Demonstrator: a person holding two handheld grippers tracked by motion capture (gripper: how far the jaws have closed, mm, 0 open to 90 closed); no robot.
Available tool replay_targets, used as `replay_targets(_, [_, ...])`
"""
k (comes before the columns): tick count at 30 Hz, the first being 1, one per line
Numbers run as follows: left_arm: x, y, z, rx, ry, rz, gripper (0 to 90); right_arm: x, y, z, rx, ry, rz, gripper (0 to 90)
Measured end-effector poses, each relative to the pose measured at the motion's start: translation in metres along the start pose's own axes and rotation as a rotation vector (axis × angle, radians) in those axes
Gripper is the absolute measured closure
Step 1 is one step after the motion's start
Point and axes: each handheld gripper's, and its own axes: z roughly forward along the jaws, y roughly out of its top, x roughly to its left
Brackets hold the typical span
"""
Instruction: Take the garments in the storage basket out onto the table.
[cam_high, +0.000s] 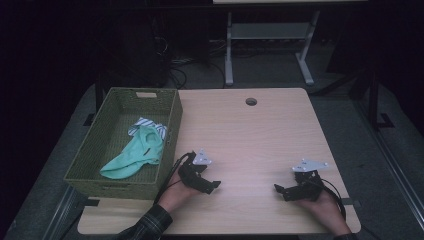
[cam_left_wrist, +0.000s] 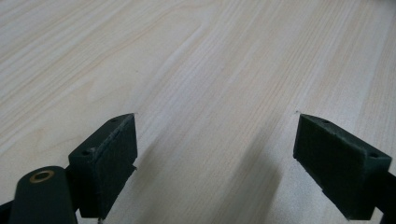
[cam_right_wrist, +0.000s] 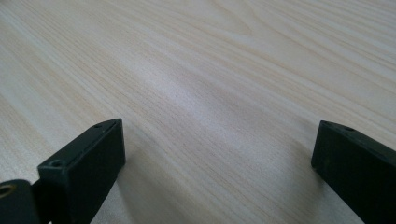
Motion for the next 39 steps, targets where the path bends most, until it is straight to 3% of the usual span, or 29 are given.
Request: replay_targets(39, [0.001, 0.019, -0.022, -0.019, 0.003, 0.002, 13.0, 0.001, 0.001, 0.001, 0.009, -0.001, 0.009, 0.6])
